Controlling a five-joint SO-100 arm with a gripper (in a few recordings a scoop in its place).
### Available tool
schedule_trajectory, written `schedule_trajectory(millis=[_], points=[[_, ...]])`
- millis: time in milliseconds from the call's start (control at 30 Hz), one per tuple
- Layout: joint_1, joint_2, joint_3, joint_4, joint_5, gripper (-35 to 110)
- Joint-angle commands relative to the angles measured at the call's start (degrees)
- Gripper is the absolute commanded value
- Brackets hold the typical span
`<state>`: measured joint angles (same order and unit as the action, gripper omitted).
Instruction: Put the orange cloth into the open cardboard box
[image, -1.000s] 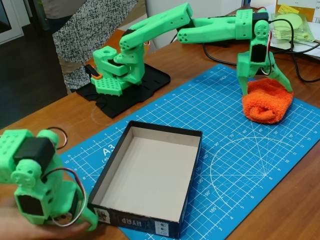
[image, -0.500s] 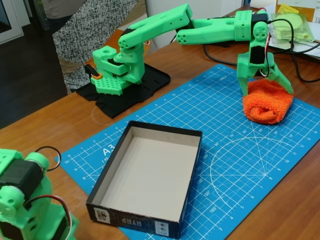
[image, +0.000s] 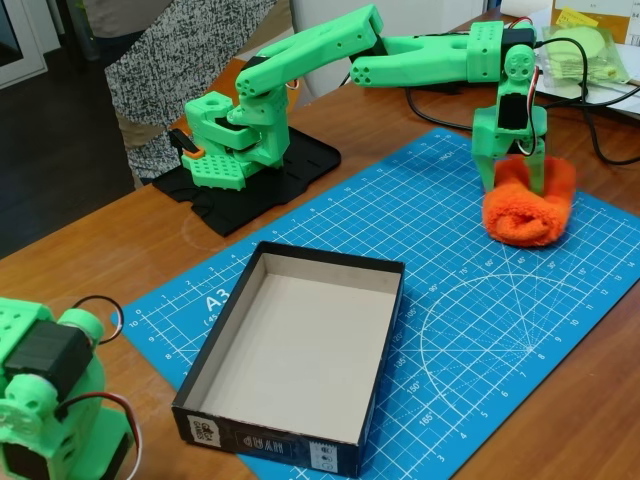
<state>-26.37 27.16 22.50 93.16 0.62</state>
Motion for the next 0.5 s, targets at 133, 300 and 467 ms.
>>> schedule_trajectory(millis=[133,300,467], points=[[2.9,0.1,8.2,1.8,1.9,-1],[3.9,19.6,17.4,1.8,2.4,-1],[6.9,47.9,28.1,1.8,4.8,-1]])
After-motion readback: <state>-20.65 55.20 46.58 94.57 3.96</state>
